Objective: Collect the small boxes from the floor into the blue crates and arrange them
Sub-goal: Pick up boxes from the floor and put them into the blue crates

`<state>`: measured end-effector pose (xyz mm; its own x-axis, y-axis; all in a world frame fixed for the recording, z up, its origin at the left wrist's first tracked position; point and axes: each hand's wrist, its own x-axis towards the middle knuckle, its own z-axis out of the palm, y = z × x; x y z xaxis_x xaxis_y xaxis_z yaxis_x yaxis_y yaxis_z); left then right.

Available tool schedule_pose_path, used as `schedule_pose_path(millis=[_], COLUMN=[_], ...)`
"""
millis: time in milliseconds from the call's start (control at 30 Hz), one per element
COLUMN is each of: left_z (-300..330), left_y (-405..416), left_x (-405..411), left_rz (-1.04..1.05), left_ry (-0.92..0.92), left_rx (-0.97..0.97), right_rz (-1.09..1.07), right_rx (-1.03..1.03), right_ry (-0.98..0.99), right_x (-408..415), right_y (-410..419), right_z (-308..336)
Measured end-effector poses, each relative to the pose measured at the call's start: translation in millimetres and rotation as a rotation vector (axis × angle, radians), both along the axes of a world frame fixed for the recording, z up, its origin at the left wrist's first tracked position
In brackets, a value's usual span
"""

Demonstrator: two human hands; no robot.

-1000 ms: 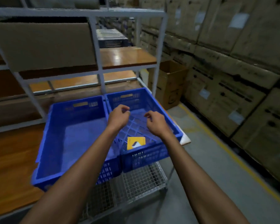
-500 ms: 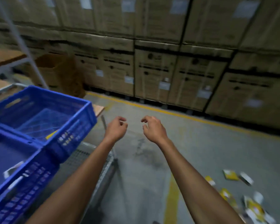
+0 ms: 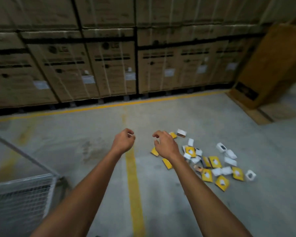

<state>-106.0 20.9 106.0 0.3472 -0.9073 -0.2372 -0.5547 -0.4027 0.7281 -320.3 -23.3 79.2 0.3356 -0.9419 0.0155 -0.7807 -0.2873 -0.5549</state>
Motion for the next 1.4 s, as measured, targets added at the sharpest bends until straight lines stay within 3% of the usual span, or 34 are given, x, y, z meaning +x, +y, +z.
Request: schedule_pose_path(millis=[300,667,967,1133,1400], left_z=[-36,-64,-94,-109,-198], left_y=[-30,-122,-215,-248,-300], left_x=[-216,-365,-424,-453,-504], left_rz=[-0.276,-0.517,-0.585,-0.611,-0.573], left_ry=[0.029,0.004,-0.061,-0.201,-0.389], left_rx=[0.064,0.093,0.077,0.043,0.056], right_rz=[-0.327,-0.598,-0.571,-0.47,-0.22], right_rx=[0.086,0.142,0.133,0.114,0.092], right_ry=[0.017,0.023,0.074,0.089,0.102], right_x=[-232,-388,-446,-476,-529], right_y=[31,9,-74,-125,-216], right_z=[-34,-47,-47,-66,-164])
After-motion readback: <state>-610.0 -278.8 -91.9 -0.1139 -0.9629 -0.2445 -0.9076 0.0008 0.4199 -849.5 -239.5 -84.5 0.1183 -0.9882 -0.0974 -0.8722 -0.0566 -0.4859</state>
